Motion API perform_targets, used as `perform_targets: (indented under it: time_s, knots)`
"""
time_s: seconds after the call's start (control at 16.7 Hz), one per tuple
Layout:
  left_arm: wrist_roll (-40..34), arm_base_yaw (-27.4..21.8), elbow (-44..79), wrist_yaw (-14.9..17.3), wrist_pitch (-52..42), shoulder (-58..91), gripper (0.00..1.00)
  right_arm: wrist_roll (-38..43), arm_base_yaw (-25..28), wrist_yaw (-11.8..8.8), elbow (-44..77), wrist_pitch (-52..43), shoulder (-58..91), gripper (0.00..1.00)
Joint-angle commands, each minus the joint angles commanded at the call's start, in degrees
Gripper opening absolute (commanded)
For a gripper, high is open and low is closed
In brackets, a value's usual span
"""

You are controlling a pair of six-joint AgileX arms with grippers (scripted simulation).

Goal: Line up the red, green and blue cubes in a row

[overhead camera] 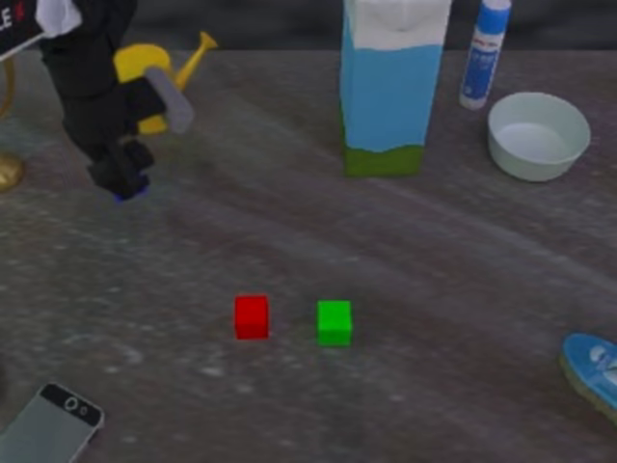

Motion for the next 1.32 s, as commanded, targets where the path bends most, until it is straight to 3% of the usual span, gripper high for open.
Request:
perform_targets:
  time_s: [0.48,0.66,1.08,1.32]
  knots:
    - [-0.5,-2.3,2.2,-0.1,-1.8,0.3,0.0,0.0,0.0,0.0,0.0,0.0,0.0,1.0]
    - [-2.3,-9.8,6.0,-0.3,-4.0,2.2,0.0,0.0,0.0,0.0,0.0,0.0,0.0,1.0]
    - [-9.0,-35.5,16.9,-0.3,-10.4,6.8,0.0,0.0,0.0,0.0,0.0,0.0,0.0,1.0]
    - [-11.2,-41.4,19.8,-0.3,-11.8,7.5,0.0,0.0,0.0,0.0,0.0,0.0,0.0,1.0]
